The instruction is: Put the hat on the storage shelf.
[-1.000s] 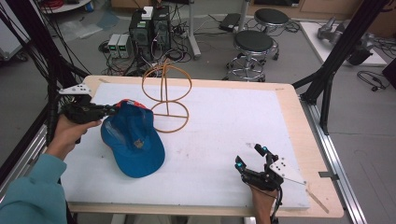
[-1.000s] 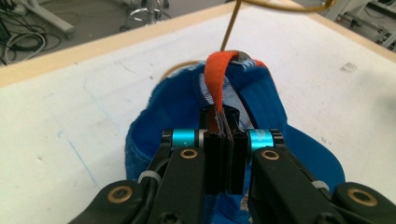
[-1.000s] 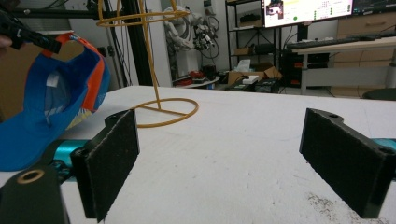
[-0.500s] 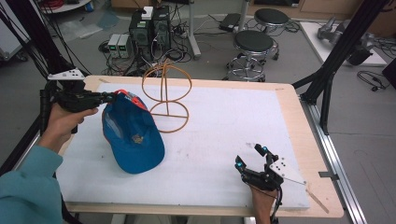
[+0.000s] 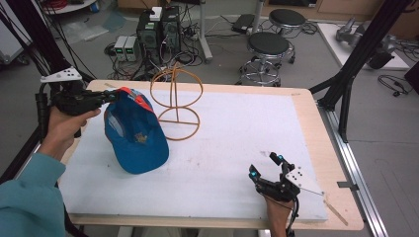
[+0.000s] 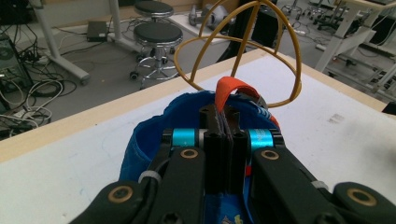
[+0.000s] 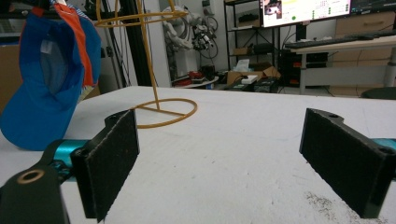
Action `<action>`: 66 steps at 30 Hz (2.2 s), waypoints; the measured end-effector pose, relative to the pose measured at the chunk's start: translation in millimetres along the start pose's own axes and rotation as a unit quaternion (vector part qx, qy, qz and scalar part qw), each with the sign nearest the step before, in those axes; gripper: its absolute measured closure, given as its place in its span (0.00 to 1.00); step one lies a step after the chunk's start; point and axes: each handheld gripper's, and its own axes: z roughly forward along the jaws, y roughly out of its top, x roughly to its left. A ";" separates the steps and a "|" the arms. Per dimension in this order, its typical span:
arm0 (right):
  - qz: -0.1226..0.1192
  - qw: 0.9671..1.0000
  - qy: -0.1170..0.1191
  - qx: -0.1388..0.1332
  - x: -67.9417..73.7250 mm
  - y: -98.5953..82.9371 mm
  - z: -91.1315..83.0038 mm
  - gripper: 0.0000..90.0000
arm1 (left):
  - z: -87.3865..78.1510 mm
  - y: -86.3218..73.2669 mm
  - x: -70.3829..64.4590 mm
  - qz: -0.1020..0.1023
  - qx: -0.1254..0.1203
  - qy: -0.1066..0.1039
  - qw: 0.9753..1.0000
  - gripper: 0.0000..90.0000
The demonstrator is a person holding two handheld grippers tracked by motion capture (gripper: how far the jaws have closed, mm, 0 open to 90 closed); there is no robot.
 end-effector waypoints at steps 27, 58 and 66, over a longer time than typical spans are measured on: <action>-0.002 1.000 -0.001 -0.001 0.3 -0.1 0.1 0.12 | -9.3 4.6 -17.0 0.049 0.004 0.015 0.999 0.98; -0.003 1.000 -0.002 0.002 1.8 -0.1 0.0 0.12 | 2.1 -51.3 -64.2 0.030 0.020 -0.059 0.998 0.98; -0.003 1.000 -0.002 0.003 1.7 -0.2 -0.1 0.12 | 13.8 -60.9 -80.3 0.019 0.032 -0.106 0.994 0.97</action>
